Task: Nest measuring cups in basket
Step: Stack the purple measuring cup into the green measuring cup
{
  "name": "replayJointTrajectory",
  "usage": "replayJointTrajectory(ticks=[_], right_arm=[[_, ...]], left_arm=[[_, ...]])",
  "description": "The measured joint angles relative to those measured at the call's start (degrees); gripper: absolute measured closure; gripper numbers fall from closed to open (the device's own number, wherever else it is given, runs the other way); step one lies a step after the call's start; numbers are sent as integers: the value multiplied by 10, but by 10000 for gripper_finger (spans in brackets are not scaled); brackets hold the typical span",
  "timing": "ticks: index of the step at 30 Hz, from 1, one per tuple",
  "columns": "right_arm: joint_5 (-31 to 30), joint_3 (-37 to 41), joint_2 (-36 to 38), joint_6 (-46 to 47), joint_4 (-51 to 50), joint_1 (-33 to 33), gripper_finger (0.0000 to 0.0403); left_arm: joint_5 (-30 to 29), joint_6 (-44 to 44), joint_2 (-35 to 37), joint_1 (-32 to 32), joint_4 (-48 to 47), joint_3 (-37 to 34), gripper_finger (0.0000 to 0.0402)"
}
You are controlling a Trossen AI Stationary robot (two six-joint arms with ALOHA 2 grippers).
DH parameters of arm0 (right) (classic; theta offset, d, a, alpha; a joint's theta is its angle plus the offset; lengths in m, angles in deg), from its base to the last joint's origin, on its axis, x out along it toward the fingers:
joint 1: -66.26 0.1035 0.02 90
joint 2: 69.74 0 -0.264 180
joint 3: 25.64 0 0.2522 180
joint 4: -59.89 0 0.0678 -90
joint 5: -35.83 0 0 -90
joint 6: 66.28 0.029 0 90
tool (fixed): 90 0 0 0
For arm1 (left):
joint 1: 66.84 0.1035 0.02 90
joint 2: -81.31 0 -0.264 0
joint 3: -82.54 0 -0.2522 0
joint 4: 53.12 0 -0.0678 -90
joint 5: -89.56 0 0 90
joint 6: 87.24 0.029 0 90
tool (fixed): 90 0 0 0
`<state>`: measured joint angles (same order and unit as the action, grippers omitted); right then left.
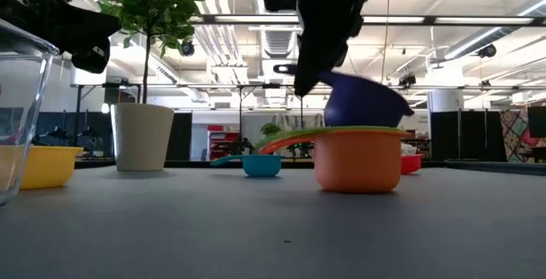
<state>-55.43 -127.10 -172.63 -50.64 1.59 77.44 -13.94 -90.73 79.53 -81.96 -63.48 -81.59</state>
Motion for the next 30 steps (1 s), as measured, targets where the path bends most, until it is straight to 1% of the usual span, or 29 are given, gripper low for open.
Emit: replayJointTrajectory(ticks=[3,9,14,18,24,30], right_arm=[[0,0,-6,0,-1,-6,258],[-2,0,-7,-7,-1,-9,203],[-1,0,-7,-36,-5,-7,168],[-2,0,-7,-77,-20,-3,142],[-2,0,-8,-118,-18,16,102],[-2,0,-12,-90,-2,24,50]], left_arm=[[0,0,0,0,0,0,402],[0,0,0,0,0,0,402],[0,0,0,0,0,0,402],[0,0,0,0,0,0,402],[0,0,0,0,0,0,402],[0,0,0,0,0,0,402]])
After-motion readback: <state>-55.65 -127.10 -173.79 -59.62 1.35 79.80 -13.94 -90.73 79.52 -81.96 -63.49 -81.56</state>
